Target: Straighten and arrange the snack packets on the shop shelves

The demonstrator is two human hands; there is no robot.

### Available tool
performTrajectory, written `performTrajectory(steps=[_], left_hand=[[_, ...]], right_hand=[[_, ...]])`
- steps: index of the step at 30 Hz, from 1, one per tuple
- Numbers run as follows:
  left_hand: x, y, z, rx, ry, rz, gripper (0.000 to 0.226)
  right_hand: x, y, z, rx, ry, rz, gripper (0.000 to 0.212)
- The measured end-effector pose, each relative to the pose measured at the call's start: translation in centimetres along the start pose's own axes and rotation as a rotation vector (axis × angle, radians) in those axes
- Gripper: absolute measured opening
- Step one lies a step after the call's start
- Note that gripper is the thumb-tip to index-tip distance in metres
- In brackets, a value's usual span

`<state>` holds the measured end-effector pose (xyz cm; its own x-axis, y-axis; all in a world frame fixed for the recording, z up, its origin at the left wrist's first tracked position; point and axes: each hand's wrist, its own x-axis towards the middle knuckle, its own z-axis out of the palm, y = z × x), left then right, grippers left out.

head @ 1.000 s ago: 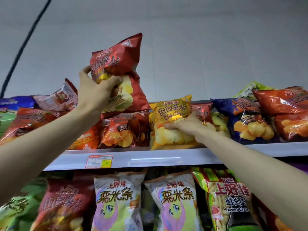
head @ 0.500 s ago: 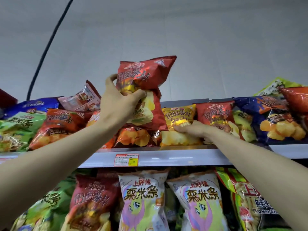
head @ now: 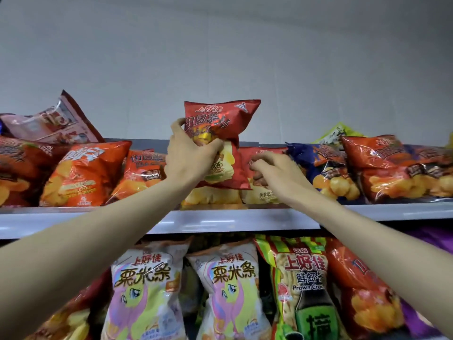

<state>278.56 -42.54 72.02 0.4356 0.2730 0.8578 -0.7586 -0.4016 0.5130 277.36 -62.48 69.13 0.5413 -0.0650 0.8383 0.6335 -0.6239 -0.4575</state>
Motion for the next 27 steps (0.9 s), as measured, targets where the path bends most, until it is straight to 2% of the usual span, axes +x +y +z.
performTrajectory(steps=[2, 4, 9, 14, 16, 18, 21, 23, 27], left_hand=[[-0.3, 0.7, 2.1, -0.012, 0.003, -0.022, 0.101], [-0.9, 1.3, 4.3, -0.014, 0.002, -0.042, 0.099], [-1.9, 2.6, 9.7, 0.045, -0.055, -0.023, 0.104], [-1.4, 1.9, 12.6, 0.048, -0.21, -0.138, 0.102], [-2.0, 1.7, 12.2, 0.05, -0.293, -0.105, 0.077], [-2.6, 0.9, 11.6, 0.081, -0.394, -0.07, 0.055], [-3.1, -0.7, 11.1, 0.143, -0.458, -0.012, 0.084], [-3.1, -1.6, 11.2, 0.206, -0.474, -0.002, 0.103], [-2.8, -2.5, 11.7, 0.211, -0.517, -0.017, 0.115]], right_hand=[[-1.0, 0.1, -0.9, -0.104, -0.09, -0.054, 0.068], [-1.5, 0.8, -1.6, -0.236, -0.136, -0.098, 0.076], [-0.8, 3.9, -3.6, -0.339, -0.097, -0.137, 0.045], [0.8, 7.7, -5.5, -0.356, -0.098, 0.007, 0.042], [0.8, 9.2, -5.9, -0.355, -0.128, 0.042, 0.036], [0.3, 10.2, -5.8, -0.409, -0.163, 0.047, 0.041], [-0.1, 11.0, -5.6, -0.498, -0.154, -0.012, 0.053], [-0.1, 11.0, -5.3, -0.513, -0.149, -0.042, 0.05], [-0.6, 11.3, -5.4, -0.601, -0.14, -0.083, 0.046]])
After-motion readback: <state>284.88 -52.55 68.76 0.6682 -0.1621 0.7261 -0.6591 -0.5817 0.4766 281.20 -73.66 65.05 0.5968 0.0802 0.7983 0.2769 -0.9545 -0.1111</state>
